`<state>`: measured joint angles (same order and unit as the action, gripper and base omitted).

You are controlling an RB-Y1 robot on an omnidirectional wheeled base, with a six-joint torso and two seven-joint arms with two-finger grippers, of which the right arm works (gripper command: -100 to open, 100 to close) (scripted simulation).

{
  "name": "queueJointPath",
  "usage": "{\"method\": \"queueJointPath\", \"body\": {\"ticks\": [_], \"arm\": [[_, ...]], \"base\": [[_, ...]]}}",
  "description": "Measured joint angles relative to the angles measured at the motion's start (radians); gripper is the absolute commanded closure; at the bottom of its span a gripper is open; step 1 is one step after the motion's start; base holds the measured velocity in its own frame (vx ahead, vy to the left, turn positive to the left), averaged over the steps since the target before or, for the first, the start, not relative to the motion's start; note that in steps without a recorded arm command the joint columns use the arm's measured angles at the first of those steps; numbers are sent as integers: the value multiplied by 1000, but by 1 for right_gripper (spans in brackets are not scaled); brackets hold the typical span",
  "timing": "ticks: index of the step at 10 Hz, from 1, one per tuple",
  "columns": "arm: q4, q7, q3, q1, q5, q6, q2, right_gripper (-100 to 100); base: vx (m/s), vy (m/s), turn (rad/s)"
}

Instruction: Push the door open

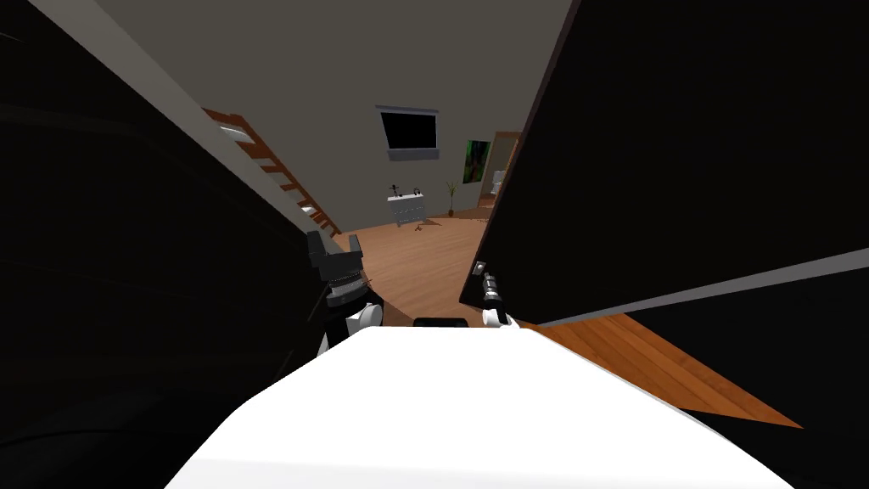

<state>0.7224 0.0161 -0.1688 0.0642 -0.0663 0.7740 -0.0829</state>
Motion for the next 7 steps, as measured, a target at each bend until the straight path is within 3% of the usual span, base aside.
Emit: {"method": "queueJointPath", "body": {"ticks": [5,7], "arm": [[14,-5,0,1,-7,-12,21,-100],[12,-5,-1,0,-8,-9,18,-100]], "base": [[-193,103,-37],[121,-3,25]]}}
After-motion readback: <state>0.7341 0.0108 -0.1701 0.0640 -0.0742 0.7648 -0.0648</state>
